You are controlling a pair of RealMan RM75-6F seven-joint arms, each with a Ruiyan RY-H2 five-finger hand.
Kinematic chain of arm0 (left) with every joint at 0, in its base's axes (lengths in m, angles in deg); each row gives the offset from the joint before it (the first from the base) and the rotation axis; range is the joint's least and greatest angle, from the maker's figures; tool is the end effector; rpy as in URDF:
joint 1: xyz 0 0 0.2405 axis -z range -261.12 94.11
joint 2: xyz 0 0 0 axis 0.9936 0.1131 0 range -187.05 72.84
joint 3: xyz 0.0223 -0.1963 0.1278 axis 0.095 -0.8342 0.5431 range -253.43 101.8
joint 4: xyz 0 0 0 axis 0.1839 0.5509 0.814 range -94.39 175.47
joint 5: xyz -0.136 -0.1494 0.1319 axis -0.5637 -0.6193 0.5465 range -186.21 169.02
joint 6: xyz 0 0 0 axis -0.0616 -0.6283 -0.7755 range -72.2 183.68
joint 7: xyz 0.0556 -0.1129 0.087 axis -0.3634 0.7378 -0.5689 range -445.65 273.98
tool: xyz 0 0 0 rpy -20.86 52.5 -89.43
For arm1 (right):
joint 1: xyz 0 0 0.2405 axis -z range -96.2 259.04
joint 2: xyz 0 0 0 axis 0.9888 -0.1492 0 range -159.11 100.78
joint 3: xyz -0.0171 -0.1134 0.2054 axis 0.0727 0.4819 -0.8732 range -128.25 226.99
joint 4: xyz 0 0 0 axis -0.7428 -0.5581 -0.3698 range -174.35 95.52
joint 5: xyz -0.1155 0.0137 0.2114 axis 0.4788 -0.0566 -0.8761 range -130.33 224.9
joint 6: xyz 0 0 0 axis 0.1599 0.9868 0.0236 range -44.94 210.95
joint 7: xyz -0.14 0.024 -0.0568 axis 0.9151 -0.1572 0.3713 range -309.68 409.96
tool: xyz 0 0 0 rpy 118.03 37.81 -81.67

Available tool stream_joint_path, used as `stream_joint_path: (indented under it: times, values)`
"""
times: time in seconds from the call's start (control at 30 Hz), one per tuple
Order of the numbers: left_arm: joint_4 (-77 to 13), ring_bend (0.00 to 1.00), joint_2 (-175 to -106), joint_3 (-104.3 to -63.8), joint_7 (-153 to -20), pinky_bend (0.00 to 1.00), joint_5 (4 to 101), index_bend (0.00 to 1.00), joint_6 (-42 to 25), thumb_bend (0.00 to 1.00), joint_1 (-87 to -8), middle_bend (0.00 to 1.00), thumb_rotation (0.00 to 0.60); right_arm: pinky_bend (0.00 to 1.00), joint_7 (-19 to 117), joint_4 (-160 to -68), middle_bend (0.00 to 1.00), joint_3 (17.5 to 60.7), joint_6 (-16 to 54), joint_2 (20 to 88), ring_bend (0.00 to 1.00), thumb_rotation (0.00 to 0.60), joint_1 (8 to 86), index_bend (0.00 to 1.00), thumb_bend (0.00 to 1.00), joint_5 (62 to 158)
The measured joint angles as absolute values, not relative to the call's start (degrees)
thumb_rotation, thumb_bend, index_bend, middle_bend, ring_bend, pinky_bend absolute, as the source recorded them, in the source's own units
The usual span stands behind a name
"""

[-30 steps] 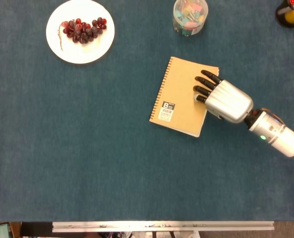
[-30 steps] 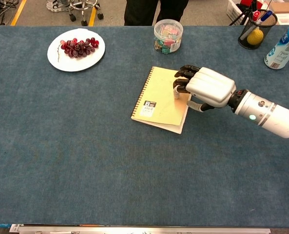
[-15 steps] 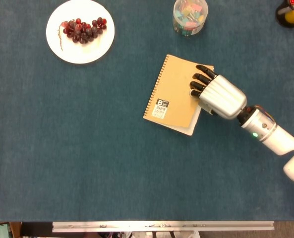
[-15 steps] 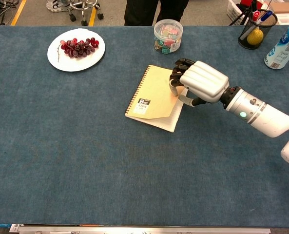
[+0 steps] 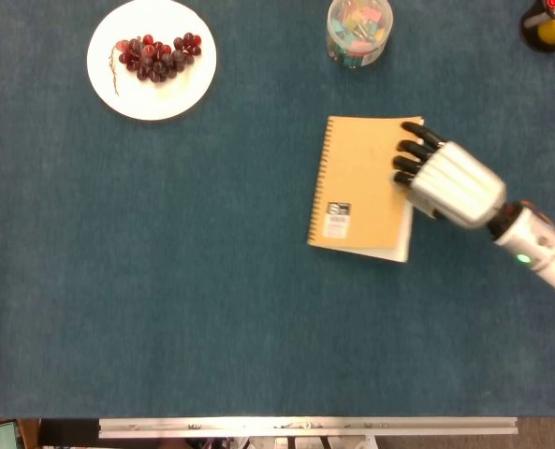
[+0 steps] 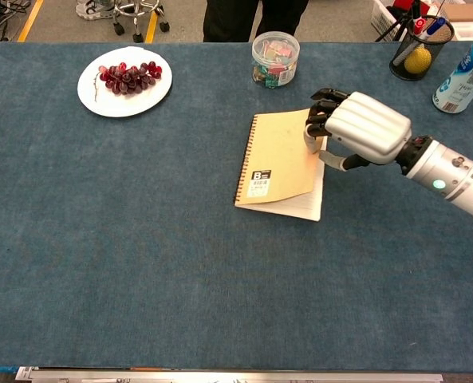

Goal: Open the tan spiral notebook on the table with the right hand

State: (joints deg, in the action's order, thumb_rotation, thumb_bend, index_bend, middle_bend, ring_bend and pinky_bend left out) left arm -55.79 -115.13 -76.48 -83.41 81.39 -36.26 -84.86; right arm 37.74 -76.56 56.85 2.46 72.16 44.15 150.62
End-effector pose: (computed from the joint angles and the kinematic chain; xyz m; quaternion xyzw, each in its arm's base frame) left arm -0.3044 0.1485 0.1539 -0.5776 -0.3817 -0.3962 0.6031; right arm -0.2274 -0.3252 -0.0454 0.8243 -0.1326 0.4322 0.3408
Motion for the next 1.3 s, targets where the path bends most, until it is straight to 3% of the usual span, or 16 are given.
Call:
stream_joint_path:
  times: [0.27,0.47,0.8,1.1,1.2,1.3]
  values:
    - [-56.72,0.10,-115.15,-76.29,-84.15,0.14,82.23,0.14,-36.47,0.41,-84.74,0.11,0.600,0.16,41.98,-88.76,0.52,59.62,-2.50,60.42,0.30,0.600,49.23,0.85,0.44,151.78]
    - [-56.96,0.10,-115.33,-76.19,-84.57,0.14,82.27,0.14,-36.22,0.41,-84.63,0.11,0.600,0.16,45.60,-95.58,0.52,59.68,-3.14,57.15,0.30,0.600,49.59,0.85,0.44,153.37]
    - [-56.50,0.10,-114.93,-76.09,-83.80,0.14,81.43,0.14,-36.58,0.41,-85.23,0.11,0.600,0.16,46.09,-95.74,0.52,55.81,3.79,62.74,0.30,0.600,42.60,0.85,0.44,154.90]
    - [-56.07,0.10,-114.66,-76.03,-83.06,0.14,81.21,0.14,-37.09,0.41,-85.71,0.11,0.600,0.16,44.69,-90.21,0.52,52.85,11.79,71.27,0.30,0.600,35.01,0.85,0.44,154.73]
    - [-55.97,0.10,-114.70,-76.04,-83.00,0.14,81.32,0.14,-37.16,0.41,-85.71,0.11,0.600,0.17,44.23,-88.04,0.48,52.09,13.45,73.73,0.30,0.600,33.39,0.76,0.44,154.31]
    - [-55.94,0.10,-114.73,-75.94,-83.07,0.14,81.54,0.14,-37.11,0.41,-85.70,0.11,0.600,0.17,44.47,-86.34,0.41,51.67,15.25,75.70,0.25,0.600,32.40,0.57,0.43,153.68]
